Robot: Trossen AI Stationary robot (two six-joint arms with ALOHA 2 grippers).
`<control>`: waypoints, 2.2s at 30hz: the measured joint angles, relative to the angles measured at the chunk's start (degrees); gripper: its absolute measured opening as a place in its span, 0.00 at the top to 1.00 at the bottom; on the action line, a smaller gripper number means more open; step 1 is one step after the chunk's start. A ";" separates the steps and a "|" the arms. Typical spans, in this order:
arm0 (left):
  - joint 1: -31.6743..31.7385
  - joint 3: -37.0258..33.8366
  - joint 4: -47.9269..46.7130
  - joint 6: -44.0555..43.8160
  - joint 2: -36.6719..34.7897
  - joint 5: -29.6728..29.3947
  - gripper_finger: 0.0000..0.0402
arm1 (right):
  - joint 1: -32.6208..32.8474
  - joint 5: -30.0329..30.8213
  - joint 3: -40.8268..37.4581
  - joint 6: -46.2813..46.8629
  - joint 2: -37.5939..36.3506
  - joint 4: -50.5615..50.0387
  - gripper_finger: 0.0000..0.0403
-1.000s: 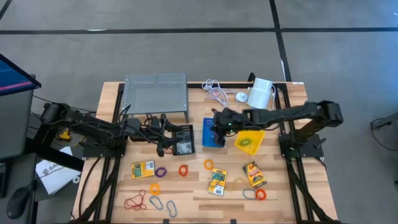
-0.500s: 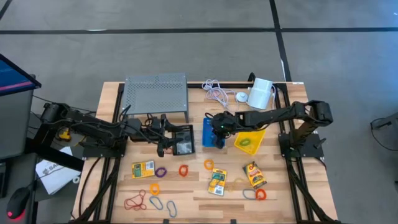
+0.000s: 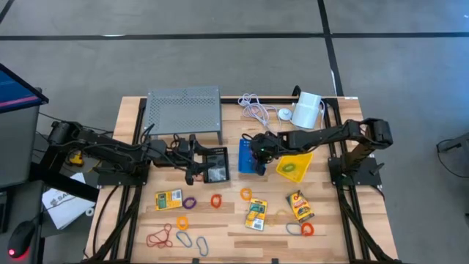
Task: Pick & Place Office Desk Supplies
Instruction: Put the red rubber band into the blue basket, then put the orange stretchable key holder into the yellow basket
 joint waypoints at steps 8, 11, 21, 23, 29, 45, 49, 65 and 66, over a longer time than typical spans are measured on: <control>0.00 0.00 0.24 0.19 0.00 0.02 0.44 | 0.02 -0.20 0.00 1.49 0.00 0.02 1.00; -0.01 0.01 0.22 0.20 0.00 0.02 0.44 | 0.02 -0.20 0.00 1.26 0.00 -0.02 0.99; 0.00 0.00 0.20 0.39 0.00 0.04 0.44 | 0.32 -0.22 0.00 0.94 0.00 -0.44 0.80; 0.00 0.00 0.20 0.40 0.00 0.04 0.44 | 0.47 -0.25 0.00 0.55 0.00 -0.57 0.74; 0.00 0.00 0.20 0.38 0.00 0.07 0.44 | 0.31 -0.24 0.00 0.87 0.00 -0.54 0.56; 0.00 0.00 0.15 0.38 0.00 0.20 0.44 | 1.08 -1.17 4.69 1.87 -0.14 -8.45 0.52; -0.01 0.01 0.14 0.38 0.00 0.20 0.44 | 4.28 -3.19 9.48 1.68 -0.13 -11.82 0.56; -0.01 0.00 -1.40 0.22 -0.02 0.02 0.44 | 15.59 10.42 14.37 8.89 -11.86 -26.17 0.66; -0.02 0.00 -1.33 0.20 -0.02 0.02 0.44 | 16.15 11.43 13.57 9.14 -14.34 -25.91 0.66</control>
